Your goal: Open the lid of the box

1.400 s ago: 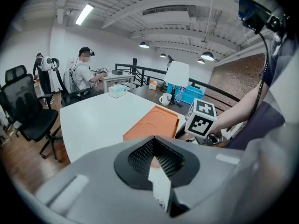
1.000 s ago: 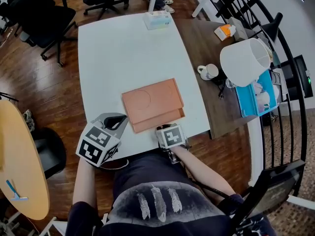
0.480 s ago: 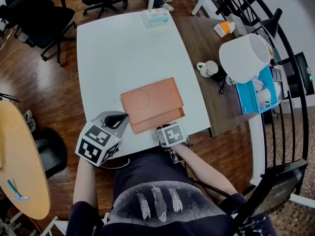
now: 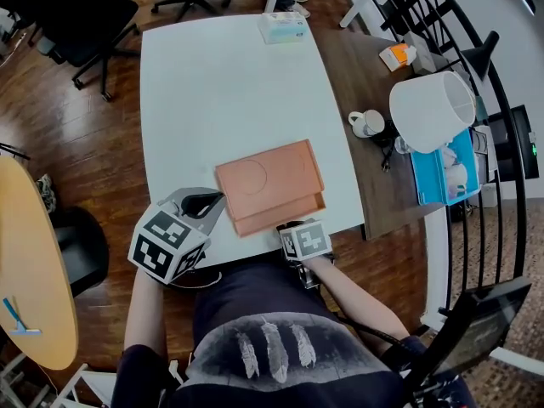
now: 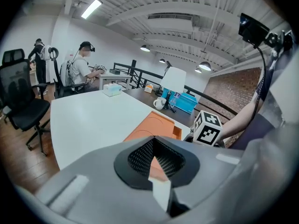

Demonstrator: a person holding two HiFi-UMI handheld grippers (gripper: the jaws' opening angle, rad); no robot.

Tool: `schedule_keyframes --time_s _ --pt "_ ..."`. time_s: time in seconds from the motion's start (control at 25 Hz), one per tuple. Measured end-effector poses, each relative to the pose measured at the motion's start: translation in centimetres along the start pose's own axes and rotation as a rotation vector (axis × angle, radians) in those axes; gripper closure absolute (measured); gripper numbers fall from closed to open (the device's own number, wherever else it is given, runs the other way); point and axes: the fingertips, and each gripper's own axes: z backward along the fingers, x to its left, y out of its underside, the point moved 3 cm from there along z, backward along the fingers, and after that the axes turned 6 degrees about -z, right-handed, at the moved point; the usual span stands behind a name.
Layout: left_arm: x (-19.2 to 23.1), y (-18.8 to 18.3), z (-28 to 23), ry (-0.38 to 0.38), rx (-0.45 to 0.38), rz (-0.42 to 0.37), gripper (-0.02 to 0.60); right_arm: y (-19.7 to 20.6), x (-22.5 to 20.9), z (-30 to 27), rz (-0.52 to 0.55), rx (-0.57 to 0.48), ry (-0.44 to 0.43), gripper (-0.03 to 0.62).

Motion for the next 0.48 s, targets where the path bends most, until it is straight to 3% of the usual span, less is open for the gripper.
schedule_keyframes --time_s 0.12,0.28,0.48 --pt "-0.1 0.5 -1.2 0.034 0.005 0.032 0.566 -0.9 0.6 0.0 0.021 0.005 -0.032 0.526" --pt "0.2 -0.3 -1.8 0.022 -0.003 0.010 0.565 -2.0 0.7 0.0 0.055 -0.008 -0.015 0.526" --pt "1.2 -1.0 -1.4 -0.002 -0.012 0.009 0.565 -0.7 0.6 0.1 0.087 0.115 0.013 0.528"
